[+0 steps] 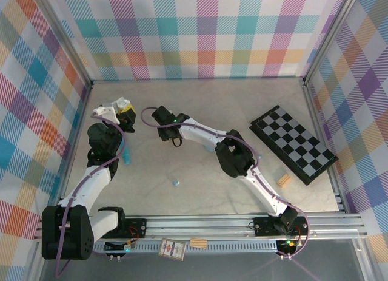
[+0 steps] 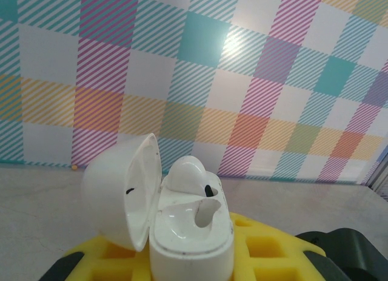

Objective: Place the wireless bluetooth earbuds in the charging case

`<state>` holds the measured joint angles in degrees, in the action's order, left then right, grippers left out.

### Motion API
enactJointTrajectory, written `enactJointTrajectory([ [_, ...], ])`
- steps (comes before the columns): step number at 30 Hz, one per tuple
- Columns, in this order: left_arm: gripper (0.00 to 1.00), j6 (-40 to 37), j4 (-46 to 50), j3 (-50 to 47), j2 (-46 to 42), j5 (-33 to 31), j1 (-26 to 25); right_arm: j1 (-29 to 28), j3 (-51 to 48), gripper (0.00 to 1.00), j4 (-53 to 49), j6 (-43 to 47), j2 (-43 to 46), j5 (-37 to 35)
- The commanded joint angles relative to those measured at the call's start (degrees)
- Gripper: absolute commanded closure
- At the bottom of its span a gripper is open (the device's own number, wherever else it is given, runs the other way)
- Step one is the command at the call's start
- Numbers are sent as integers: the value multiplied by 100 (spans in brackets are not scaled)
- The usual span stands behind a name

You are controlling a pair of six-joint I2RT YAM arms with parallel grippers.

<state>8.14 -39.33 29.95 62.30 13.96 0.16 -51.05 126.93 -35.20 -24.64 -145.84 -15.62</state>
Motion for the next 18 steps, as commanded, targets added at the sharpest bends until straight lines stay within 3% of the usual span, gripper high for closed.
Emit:
enactJointTrajectory([
  [1, 100, 82, -292, 153, -107, 134, 71, -38, 147, 72, -333, 68, -138, 94],
  [11, 100, 117, -242, 107, -228, 247, 71, -170, -64, 74, -642, 314, 204, 240],
  [18, 100, 127, -53, 63, -436, 332, 71, -202, -1835, 73, -97, 639, 1257, 307],
])
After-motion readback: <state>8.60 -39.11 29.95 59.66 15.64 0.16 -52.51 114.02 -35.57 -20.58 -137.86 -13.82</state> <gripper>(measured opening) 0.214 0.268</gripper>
